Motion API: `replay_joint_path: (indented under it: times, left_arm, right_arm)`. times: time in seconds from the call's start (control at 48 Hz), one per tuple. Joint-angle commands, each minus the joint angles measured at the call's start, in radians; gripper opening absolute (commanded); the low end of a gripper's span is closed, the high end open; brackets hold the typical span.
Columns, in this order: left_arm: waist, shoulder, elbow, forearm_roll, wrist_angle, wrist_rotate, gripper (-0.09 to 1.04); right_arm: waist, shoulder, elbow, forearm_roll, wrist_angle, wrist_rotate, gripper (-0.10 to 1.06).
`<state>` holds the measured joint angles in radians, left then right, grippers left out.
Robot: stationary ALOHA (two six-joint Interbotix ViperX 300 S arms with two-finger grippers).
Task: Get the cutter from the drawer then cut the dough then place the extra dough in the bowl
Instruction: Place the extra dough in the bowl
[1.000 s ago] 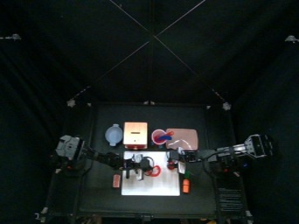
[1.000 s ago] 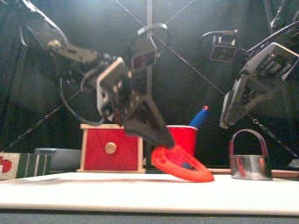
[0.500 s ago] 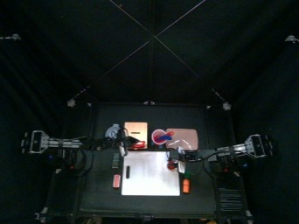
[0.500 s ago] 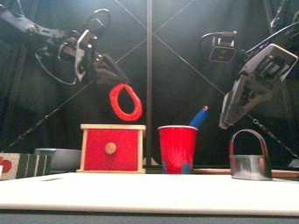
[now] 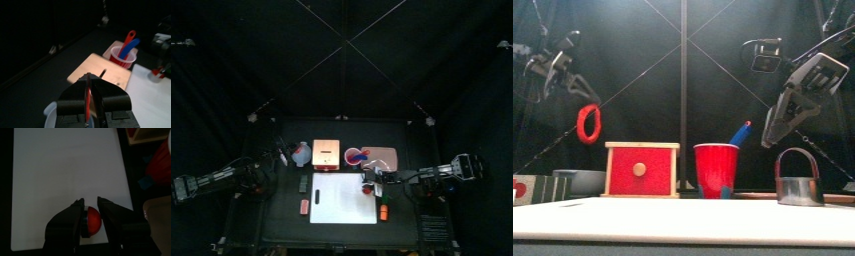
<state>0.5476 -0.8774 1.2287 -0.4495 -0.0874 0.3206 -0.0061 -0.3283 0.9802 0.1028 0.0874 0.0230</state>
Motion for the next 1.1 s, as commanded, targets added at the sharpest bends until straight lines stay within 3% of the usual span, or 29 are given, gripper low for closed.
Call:
replay_joint_path:
  times: [0.021,0.271,0.458,0.667,0.792,0.917,1.104]
  left_arm:
    - [0.009,0.071,0.006,-0.003,-0.014,0.002,0.51]
    - [0.0,0.218,0.009,-0.031,-0.066,-0.002,0.75]
    - [0.002,0.244,0.025,-0.138,-0.127,-0.003,0.95]
    - [-0.066,0.222,0.032,-0.239,-0.224,-0.008,0.96]
    - [-0.216,0.206,0.037,-0.106,-0.304,-0.002,0.96]
    - [-0.341,0.204,0.044,0.043,-0.399,-0.02,0.96]
    - [-0.379,0.204,0.055,0.081,-0.46,-0.02,0.96]
  right_arm:
    - [-0.003,-0.011,-0.026,0.002,-0.008,0.0,0.69]
    - [-0.003,-0.011,-0.028,0.009,-0.008,0.002,0.69]
    - [-0.002,-0.011,-0.028,0.023,-0.008,0.002,0.69]
    - [-0.002,-0.011,-0.034,0.029,-0.02,0.0,0.69]
    - [-0.005,-0.014,-0.049,0.02,-0.095,-0.002,0.69]
    - [0.002,-0.009,-0.06,0.006,-0.284,-0.003,0.69]
    - [0.0,0.017,-0.057,-0.021,-0.503,-0.005,0.69]
